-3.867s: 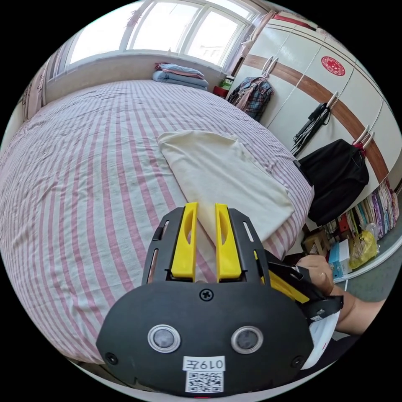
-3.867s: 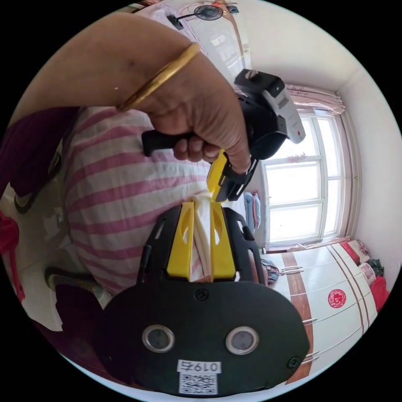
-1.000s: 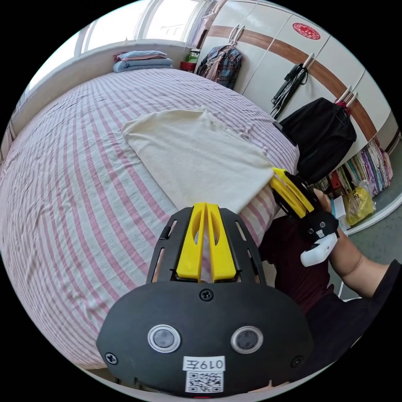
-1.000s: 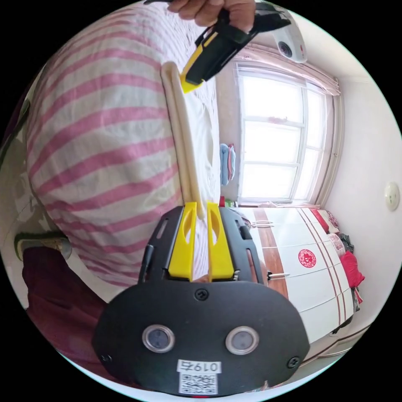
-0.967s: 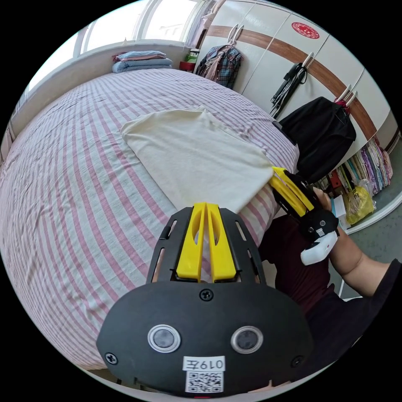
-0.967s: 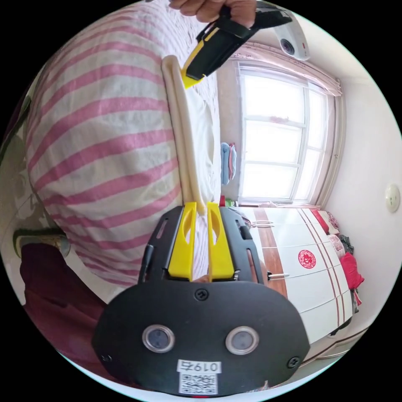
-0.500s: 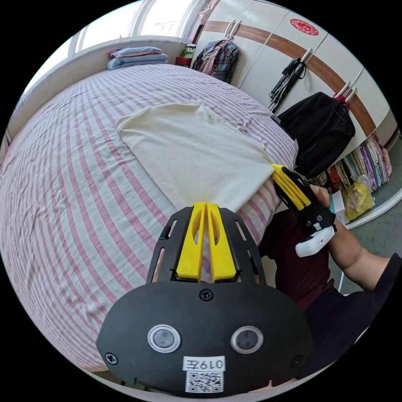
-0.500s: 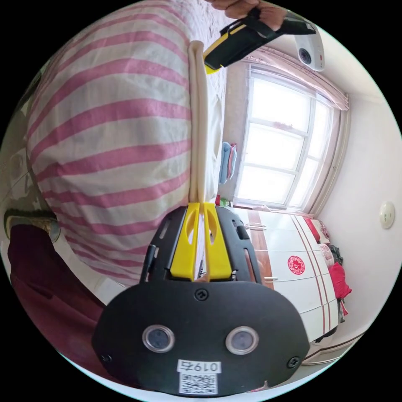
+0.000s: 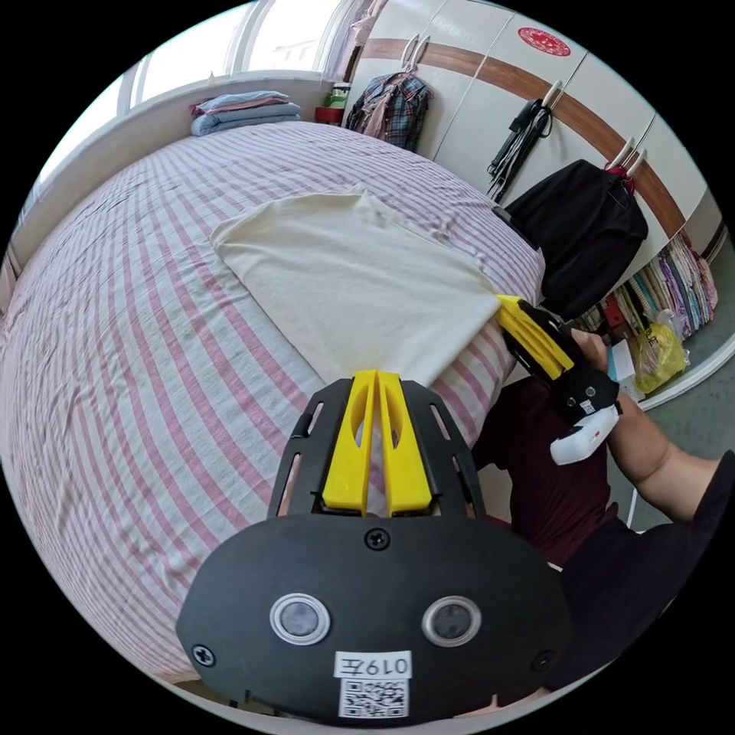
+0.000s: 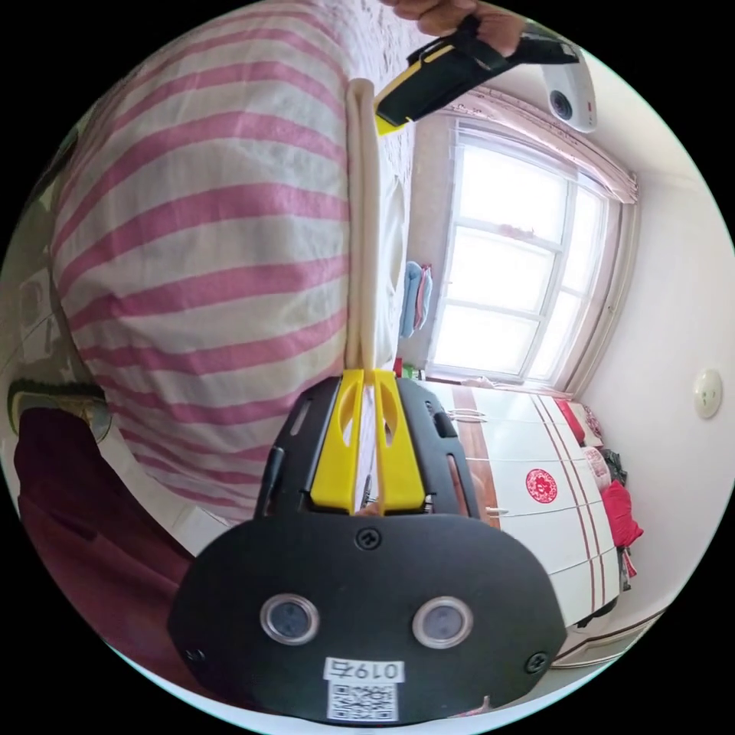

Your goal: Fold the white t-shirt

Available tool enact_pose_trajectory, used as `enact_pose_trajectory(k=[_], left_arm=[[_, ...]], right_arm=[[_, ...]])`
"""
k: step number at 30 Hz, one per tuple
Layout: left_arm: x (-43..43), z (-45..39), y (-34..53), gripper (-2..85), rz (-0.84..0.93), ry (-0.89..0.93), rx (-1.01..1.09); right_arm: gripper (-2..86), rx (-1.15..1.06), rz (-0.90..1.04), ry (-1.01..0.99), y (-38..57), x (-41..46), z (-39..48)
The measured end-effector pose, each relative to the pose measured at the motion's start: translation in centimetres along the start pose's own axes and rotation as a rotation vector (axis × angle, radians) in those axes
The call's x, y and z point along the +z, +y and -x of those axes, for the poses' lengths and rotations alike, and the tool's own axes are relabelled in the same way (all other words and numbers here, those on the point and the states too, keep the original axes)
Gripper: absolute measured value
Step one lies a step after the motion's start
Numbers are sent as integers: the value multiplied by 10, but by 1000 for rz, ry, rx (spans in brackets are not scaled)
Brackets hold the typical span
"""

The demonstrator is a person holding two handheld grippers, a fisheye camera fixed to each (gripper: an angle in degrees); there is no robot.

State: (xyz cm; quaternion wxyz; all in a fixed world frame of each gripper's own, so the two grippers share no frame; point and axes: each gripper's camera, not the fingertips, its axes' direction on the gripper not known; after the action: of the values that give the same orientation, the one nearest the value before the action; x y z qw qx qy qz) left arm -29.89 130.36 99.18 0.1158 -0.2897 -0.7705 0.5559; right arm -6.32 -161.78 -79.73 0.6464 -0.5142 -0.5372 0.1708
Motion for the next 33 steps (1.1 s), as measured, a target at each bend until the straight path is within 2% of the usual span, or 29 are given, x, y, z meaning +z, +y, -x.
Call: enact_pose_trajectory(k=[3, 8, 13, 18, 28, 33], left_arm=[[-4, -5, 1, 12, -19, -13, 21], [-15, -20, 2, 10, -105, 54, 89], [0, -28, 0, 10, -37, 5, 112], [0, -18, 2, 10, -52, 58, 90], [5, -10, 3, 11, -52, 86, 83], [7, -6, 3, 12, -52, 97, 82]], right_arm=[[47, 75, -33, -40, 18, 4, -17], [46, 344, -35, -192, 40, 27, -73], [54, 84, -97, -87, 36, 57, -54], [77, -48, -174, -68, 48, 79, -52], [69, -312, -314, -23, 56, 114, -61], [65, -367, -349, -23, 65, 121, -70]])
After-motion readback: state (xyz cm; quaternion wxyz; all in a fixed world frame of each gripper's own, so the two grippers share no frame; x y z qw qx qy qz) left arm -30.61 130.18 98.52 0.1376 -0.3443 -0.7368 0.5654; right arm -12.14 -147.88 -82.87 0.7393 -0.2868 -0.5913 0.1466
